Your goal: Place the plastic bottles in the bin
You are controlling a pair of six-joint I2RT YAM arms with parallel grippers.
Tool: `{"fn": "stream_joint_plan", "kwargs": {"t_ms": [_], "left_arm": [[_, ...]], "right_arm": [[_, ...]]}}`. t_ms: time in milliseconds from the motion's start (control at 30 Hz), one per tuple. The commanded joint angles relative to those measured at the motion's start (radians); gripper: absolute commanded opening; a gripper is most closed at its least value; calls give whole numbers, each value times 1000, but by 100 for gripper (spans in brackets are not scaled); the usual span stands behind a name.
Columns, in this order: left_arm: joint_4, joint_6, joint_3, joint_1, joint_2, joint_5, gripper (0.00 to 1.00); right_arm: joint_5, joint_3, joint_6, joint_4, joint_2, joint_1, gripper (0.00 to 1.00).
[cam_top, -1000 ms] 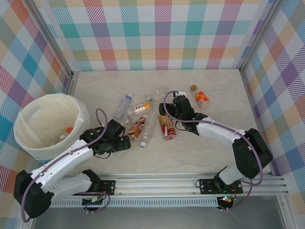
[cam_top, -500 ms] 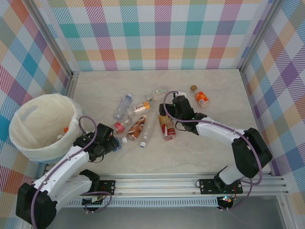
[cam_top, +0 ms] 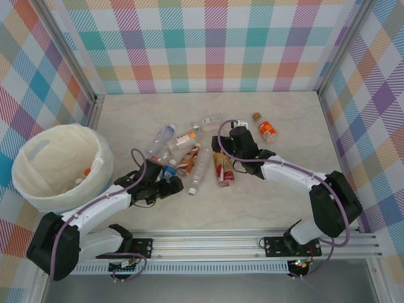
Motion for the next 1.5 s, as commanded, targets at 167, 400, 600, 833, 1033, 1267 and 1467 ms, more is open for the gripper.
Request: {"fn": "stream_joint_plan", "kwargs": {"t_ms": [167,400,600,833,1033,1267,1467], "left_arm": [[-299,164,181,-62,34,-71,100],[-370,236,234,-50,101,-186,100],[-357,251,326,-30,297,-343,100],[-231,265,335,20,377,-289,100],[-197,235,302,28,276,-151,100],[-335,263,355,99,313,-261,100],[-176,353,405,99,446,-274,100]], "right_arm": [[6,10,13,1,-8,1,100],[11,17,14,4,-7,1,99],[16,18,4,-10,-22,1,100],[48,-17,6,-13,-60,1,100],[59,-33,16,-17,-70,1,100],[52,-24,22,-8,-51,1,100],[47,-17,25,-13,-46,1,100]]}}
